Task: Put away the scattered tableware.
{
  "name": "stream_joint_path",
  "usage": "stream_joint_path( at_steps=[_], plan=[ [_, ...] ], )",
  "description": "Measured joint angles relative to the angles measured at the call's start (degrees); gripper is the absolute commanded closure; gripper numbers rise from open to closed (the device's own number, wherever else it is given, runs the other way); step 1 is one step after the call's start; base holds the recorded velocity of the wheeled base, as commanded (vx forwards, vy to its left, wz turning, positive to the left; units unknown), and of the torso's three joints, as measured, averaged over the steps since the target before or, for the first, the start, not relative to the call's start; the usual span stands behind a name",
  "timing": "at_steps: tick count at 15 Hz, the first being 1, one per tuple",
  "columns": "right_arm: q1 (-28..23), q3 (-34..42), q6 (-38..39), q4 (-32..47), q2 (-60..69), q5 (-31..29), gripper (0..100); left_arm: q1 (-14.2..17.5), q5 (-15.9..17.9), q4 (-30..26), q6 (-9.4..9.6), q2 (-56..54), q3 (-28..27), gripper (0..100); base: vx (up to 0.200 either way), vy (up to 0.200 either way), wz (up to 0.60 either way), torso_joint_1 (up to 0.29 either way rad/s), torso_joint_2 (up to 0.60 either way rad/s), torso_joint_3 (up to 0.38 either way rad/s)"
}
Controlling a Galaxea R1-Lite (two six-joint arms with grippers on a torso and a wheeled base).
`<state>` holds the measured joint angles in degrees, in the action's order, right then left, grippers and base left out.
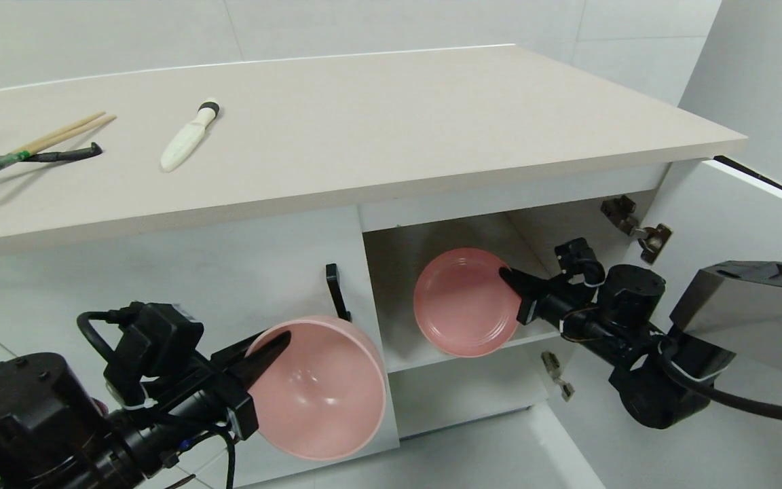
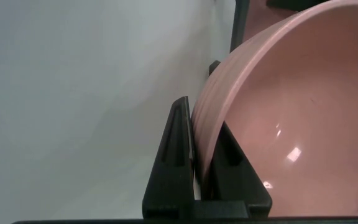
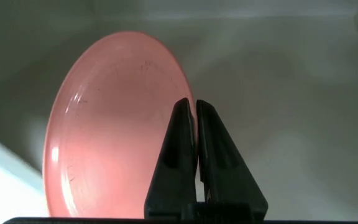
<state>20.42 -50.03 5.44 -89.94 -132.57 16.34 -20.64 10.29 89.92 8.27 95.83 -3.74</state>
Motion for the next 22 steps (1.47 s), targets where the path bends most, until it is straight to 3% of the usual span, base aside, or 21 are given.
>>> stream_joint_path(
  at_steps=[11,21,22],
  plan=[
    [-2.9,-18.6,5.9,0.3,-13.6,-0.6,100,0.1,0.0,0.0,-0.09,-2.7,0.0,100,0.000,0.000,0.00,0.000,0.00,0.000],
    [-2.5,-20.7,5.3,2.9,-15.4,-2.3,100,0.0,-0.1,0.0,-0.33,-2.8,0.1,100,0.000,0.000,0.00,0.000,0.00,0.000],
    [-2.5,-20.6,5.3,2.9,-15.4,-2.3,0,0.0,-0.1,0.0,-0.35,-2.8,0.1,100,0.000,0.000,0.00,0.000,0.00,0.000]
  ],
)
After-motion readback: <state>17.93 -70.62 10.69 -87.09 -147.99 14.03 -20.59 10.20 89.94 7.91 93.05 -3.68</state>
